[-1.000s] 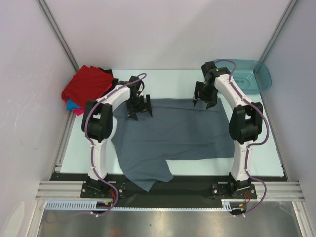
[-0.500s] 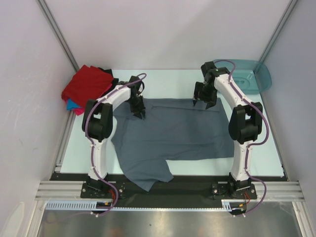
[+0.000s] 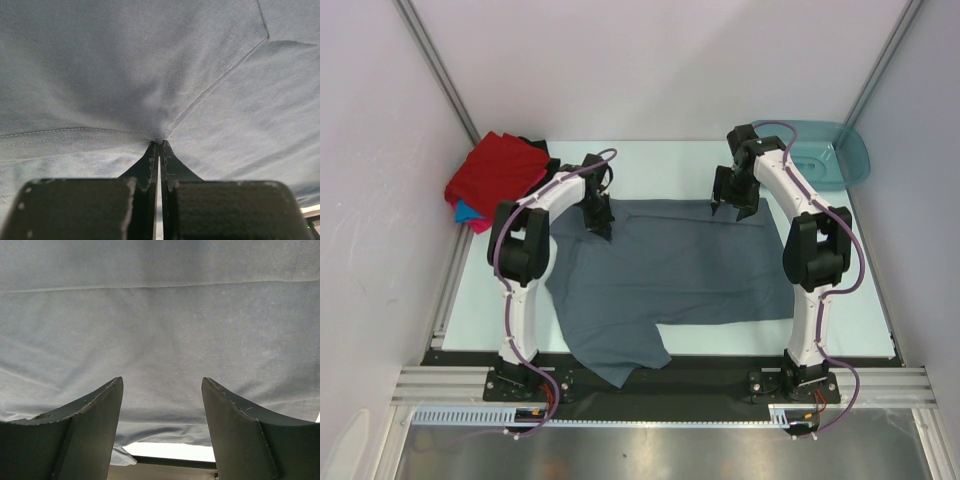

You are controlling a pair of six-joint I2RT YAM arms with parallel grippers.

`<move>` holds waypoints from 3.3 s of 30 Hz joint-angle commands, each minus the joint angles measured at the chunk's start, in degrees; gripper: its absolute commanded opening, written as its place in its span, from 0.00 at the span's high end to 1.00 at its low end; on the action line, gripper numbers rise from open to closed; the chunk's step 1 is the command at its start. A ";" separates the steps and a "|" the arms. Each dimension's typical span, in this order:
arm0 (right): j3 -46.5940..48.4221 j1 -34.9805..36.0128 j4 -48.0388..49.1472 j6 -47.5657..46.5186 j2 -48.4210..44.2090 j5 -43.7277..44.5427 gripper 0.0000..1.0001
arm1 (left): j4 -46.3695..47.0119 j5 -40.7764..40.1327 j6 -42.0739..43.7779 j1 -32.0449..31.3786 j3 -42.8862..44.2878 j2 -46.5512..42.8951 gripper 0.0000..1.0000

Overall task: Fold and stack the t-shirts
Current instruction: Flatten the tshirt out

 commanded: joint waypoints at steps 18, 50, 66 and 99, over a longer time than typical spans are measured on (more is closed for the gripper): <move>-2.09 1.51 0.12 0.44 -0.41 0.04 0.31 | -5.90 4.63 0.04 -2.65 -2.44 -10.62 1.00; -7.46 -7.79 10.04 1.67 2.92 -0.49 0.34 | -1.68 0.41 2.76 -3.09 0.54 -11.33 0.00; 4.94 -12.72 11.63 7.29 13.91 -6.11 0.34 | -2.65 -1.17 3.38 -3.09 7.49 -6.49 0.00; -3.06 -17.12 12.07 3.95 6.00 2.85 0.36 | -3.18 -0.38 2.94 -3.01 10.22 -4.65 0.00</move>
